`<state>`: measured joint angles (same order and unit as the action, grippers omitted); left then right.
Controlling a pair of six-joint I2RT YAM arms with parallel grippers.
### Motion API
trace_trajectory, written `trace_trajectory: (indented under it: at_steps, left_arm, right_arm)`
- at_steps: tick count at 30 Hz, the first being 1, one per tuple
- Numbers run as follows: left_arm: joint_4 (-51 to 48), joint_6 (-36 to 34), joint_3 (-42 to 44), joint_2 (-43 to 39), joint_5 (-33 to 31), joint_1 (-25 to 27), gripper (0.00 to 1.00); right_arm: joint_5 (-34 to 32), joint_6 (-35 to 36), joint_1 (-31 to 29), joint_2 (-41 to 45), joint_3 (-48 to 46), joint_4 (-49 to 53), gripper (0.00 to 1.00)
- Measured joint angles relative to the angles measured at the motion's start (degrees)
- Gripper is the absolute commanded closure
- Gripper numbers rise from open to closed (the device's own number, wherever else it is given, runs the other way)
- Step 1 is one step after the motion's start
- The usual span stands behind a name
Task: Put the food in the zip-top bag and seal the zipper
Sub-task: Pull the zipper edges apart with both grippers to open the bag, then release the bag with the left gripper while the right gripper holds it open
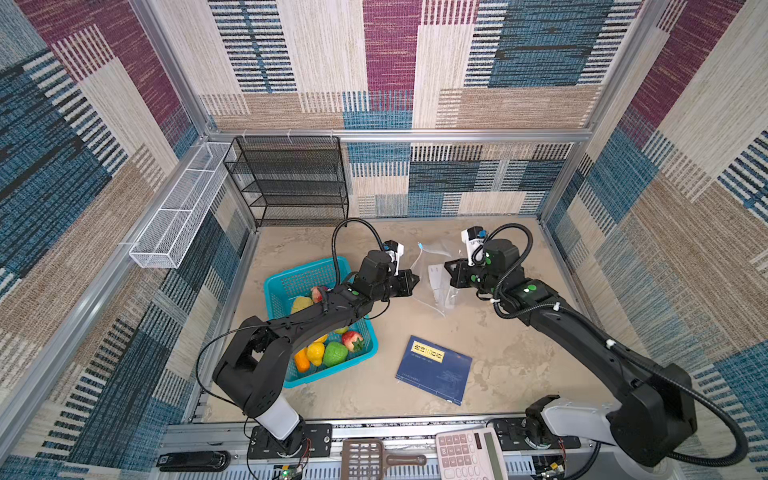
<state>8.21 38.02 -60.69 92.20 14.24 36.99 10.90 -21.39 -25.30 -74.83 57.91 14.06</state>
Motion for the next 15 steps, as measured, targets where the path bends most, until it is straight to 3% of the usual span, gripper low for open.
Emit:
trace_trajectory:
  at_steps: [2,4,6,9,15]
  left_arm:
    - [-2.62,-1.31,-0.44,-0.81,-2.73,-0.33,0.96]
    - [-5.46,-3.04,-1.14,-1.33,-4.76,-0.33,0.82]
    - [-8.87,-5.14,-1.9,-1.92,-7.32,-0.31,0.61]
    - [-13.05,-7.23,-3.19,-2.73,-10.1,-0.22,0.36]
    - [-20.41,-9.35,-4.0,-7.54,-12.5,-0.33,0.21]
  right_arm:
    - [1.18,-0.83,0.0,-1.95,-0.02,-0.02,1.0]
    - [2.49,-1.55,-0.02,-2.78,-0.26,-0.55,1.0]
    - [3.87,-2.49,-0.09,-3.04,-0.83,-1.64,1.0]
    - [5.73,-3.93,-0.13,-3.65,-1.42,-3.69,1.0]
    - [7.56,-5.57,-0.22,-6.36,-1.4,-6.05,1.0]
